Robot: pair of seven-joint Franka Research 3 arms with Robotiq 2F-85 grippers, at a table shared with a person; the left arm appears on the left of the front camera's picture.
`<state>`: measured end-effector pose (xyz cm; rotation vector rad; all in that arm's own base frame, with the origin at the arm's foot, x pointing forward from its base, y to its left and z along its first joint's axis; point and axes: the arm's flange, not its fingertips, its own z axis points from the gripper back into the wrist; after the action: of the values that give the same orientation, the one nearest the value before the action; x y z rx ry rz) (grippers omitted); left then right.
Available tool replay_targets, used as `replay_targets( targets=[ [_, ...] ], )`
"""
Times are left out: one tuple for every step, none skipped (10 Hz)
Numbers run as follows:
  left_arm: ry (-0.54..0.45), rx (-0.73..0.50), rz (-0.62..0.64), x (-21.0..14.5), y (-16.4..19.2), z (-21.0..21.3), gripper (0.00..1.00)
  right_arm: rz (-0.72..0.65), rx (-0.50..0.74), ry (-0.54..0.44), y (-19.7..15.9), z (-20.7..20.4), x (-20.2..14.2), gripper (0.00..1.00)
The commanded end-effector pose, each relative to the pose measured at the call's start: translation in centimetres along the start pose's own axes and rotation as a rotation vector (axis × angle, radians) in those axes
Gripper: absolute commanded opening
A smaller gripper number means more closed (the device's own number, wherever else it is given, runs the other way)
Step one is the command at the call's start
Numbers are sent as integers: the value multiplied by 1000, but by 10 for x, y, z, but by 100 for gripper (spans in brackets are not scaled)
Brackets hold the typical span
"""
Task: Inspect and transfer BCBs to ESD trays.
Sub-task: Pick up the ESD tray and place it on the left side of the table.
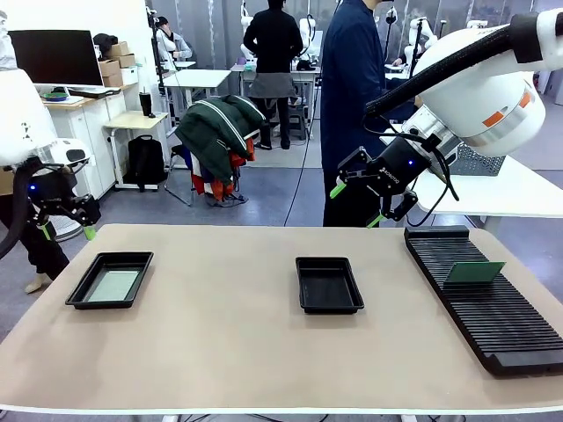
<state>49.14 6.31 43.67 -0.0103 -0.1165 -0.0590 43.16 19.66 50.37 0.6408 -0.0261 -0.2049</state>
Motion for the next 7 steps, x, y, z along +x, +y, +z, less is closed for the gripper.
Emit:
replay_targets(
  targets=[
    [26,33,9,2,-6,7,90,-5,-18,-3,1,0,2,100],
    [0,0,0,0,0,0,90,-5,-18,-3,1,0,2,100],
    [0,0,0,0,0,0,90,-5,-18,-3,1,0,2,100],
    [0,0,0,0,0,0,90,-5,-18,-3,1,0,2,100],
    [0,0,0,0,0,0,90,-5,-18,-3,1,0,2,100],
    [0,0,0,0,0,0,90,-5,-18,-3,1,0,2,100],
    [0,0,0,0,0,0,90,-5,-18,-3,1,0,2,100]
  ],
)
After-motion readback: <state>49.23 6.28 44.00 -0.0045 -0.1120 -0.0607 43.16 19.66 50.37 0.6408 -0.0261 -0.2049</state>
